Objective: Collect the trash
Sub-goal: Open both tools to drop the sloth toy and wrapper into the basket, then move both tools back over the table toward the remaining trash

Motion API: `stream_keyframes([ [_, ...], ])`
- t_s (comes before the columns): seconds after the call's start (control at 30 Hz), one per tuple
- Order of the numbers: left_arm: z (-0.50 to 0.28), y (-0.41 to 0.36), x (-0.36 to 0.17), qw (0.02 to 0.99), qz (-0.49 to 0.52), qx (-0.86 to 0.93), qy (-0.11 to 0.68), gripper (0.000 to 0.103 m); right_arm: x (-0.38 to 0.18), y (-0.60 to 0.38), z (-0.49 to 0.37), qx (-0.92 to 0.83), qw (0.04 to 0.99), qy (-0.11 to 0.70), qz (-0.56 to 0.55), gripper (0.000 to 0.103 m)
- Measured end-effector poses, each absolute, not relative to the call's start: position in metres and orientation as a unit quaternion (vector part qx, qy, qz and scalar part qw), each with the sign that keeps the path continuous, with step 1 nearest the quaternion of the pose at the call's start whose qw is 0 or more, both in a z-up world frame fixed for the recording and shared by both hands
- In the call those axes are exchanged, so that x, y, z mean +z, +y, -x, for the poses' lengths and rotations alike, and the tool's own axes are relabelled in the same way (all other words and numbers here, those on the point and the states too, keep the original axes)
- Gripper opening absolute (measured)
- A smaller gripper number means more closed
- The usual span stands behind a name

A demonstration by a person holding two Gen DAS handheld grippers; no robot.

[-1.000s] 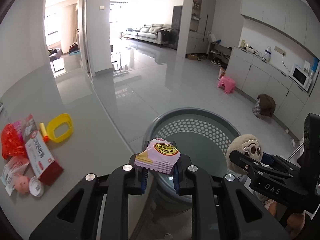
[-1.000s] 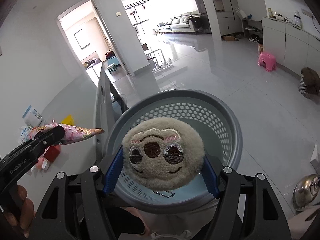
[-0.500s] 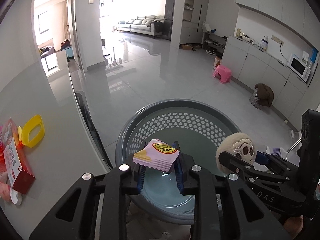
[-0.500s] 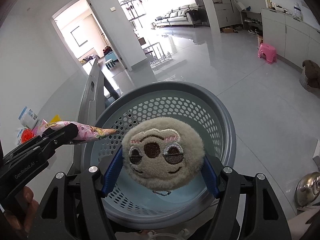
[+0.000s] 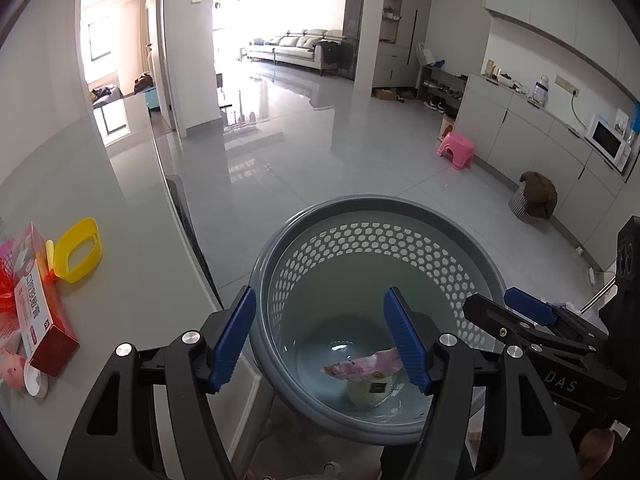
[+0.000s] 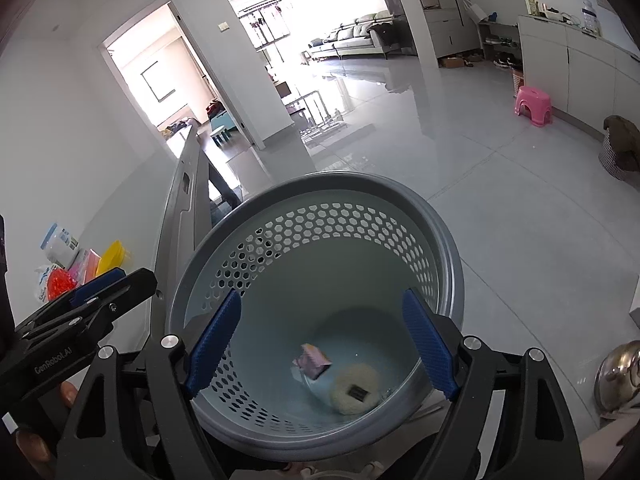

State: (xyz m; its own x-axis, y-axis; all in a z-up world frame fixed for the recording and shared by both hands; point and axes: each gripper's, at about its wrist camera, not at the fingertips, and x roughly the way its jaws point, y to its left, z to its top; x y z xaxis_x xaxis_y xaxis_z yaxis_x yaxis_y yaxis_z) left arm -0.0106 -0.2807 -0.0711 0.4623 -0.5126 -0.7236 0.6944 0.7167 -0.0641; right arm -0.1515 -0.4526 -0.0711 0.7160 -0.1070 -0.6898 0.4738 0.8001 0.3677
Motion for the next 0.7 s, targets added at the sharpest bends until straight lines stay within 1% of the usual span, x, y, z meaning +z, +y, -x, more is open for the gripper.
stream_keyframes([
  [0.33,0.013,-0.255,-0.070,0.852,-0.113,-0.335,0.387,0.069,-0.068,-0.441,0.162,-0.159,0.883,0.349,-0.272,0.079],
  [0.47,0.013,-0.238,-0.066,0.860,-0.110,-0.319,0.384,0.072,-0.067,-0.428,0.163,-0.152,0.884,0.355,-0.264,0.079],
  [0.7,0.008,-0.200,-0.049,0.877,-0.102,-0.290,0.368,0.077,-0.051,-0.403,0.157,-0.131,0.897,0.340,-0.250,0.079],
])
